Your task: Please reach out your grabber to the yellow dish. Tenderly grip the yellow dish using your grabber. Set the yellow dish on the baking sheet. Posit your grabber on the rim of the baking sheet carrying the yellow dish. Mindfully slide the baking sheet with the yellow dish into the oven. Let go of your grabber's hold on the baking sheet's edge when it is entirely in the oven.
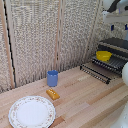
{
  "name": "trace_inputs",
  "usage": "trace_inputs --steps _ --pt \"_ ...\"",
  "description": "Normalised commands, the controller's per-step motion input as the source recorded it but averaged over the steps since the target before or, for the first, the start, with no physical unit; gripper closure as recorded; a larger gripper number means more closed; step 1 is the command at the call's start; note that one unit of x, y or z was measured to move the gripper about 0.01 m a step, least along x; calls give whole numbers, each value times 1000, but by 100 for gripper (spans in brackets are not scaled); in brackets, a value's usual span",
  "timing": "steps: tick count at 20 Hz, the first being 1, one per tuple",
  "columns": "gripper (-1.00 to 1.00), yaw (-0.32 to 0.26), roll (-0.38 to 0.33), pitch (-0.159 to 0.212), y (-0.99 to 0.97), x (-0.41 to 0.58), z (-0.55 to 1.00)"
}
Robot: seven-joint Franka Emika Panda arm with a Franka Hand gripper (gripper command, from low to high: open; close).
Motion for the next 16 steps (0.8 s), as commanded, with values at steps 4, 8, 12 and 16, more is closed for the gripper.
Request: trace_inputs --steps 4,8,12,16 --pt "-100 122 -284 151 315 1 46" --pt "-100 223 -290 99 1 -23 0" --pt "-100 263 -252 99 0 -118 0" --pt "-100 277 -175 207 18 -153 117"
